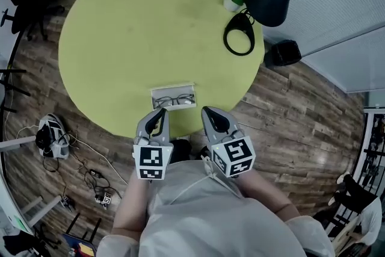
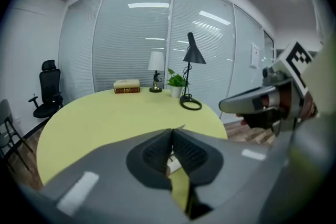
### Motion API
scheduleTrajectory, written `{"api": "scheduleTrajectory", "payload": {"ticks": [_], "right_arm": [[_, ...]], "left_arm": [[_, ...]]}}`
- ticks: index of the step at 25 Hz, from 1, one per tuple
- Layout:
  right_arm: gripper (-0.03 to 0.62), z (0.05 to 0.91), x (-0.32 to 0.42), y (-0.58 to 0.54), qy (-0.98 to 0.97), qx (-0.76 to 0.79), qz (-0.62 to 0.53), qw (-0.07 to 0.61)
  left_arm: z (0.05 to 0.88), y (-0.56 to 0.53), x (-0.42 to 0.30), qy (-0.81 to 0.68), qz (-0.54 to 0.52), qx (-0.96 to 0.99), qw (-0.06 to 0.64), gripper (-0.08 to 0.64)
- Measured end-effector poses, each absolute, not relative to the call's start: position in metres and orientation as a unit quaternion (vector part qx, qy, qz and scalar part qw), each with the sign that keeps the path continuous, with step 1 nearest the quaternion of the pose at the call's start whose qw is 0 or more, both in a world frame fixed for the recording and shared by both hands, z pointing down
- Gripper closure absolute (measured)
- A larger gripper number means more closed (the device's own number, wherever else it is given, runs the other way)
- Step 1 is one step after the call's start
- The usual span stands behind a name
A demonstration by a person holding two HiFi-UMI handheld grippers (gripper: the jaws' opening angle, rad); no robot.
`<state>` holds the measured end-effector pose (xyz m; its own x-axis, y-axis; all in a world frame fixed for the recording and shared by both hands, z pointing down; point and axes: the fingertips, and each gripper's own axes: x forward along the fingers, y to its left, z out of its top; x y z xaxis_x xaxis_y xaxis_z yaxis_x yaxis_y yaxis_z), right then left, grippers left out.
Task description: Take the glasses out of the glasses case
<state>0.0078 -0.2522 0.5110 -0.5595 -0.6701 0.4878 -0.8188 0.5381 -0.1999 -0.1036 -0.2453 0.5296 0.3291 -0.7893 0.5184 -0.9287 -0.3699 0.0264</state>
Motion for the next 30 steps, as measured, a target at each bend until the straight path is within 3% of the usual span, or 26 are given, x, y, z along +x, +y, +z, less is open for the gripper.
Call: {"api": "scheduleTrajectory", "payload": {"ticks": [7,20,30], "right_arm": [[0.592,0.543,-0.005,-0.265,-0.853,0.419,0.232,0.206],[0.592,0.571,-0.005,-0.27,-0.842,0.404,0.266,0.238],[0.592,0.562,-0.012,-0.275,-0.849,0.393,0.273,0.225]], "left_arm": [[0.573,-0.272,-0.098,-0.468,0.302,0.818,0.145,0.551],[0.634,-0.279,-0.068,-0.21,0.498,0.837,0.088,0.439],[0.656,-0.284,-0.069,-0.157,0.547,0.818,0.091,0.486]]}}
